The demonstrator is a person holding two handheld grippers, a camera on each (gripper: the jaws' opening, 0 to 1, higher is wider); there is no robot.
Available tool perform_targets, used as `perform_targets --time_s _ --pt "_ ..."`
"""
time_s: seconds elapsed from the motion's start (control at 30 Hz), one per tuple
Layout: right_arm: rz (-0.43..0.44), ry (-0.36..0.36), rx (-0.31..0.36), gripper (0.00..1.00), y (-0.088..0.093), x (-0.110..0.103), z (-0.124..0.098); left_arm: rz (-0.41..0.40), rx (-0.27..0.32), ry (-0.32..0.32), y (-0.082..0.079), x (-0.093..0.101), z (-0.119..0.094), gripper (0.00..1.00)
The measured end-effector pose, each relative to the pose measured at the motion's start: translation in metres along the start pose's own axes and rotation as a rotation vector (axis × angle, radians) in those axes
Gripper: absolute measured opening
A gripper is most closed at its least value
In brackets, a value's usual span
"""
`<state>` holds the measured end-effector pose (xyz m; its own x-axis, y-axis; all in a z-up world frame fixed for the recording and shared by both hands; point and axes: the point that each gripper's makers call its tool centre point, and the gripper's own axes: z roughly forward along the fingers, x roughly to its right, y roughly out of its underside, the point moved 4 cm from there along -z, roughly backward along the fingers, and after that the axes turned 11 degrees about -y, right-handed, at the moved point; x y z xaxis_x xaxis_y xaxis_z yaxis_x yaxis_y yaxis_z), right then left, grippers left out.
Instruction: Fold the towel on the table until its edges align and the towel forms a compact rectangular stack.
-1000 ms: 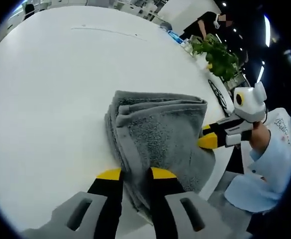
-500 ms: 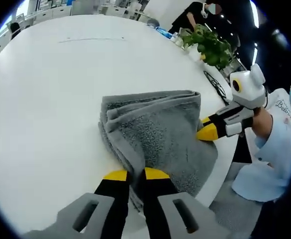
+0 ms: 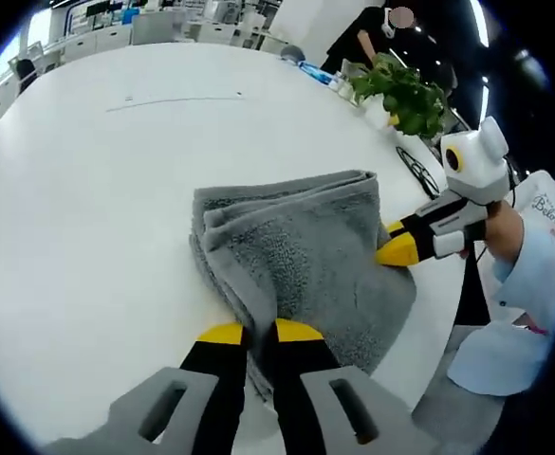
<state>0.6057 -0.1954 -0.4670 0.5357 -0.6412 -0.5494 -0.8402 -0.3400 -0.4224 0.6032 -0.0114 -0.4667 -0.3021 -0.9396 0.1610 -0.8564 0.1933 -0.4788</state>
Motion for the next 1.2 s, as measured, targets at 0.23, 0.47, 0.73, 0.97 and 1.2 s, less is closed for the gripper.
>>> perform_targets --time_s 0.23,0.47,0.73,0.97,1.2 --pt "-0.021 0.01 0.023 0.06 -0.037 0.016 0.005 0.011 0.036 -0.017 -0.023 -0.005 0.007 0.1" --pt "-0.038 0.02 0.028 0.06 -0.059 0.028 0.014 0.014 0.058 -0.028 -0.043 -0.02 0.016 0.1" --pt "-0.044 0.027 0.017 0.07 -0.063 0.037 0.022 0.03 0.063 -0.035 -0.047 -0.026 0.025 0.11" --pt "-0.076 0.023 0.016 0.1 -0.062 0.035 0.019 0.041 0.07 -0.022 -0.048 -0.031 0.027 0.15" --pt "-0.147 0.046 0.034 0.14 -0.067 0.029 0.006 0.054 0.091 -0.012 -0.051 -0.034 0.013 0.23"
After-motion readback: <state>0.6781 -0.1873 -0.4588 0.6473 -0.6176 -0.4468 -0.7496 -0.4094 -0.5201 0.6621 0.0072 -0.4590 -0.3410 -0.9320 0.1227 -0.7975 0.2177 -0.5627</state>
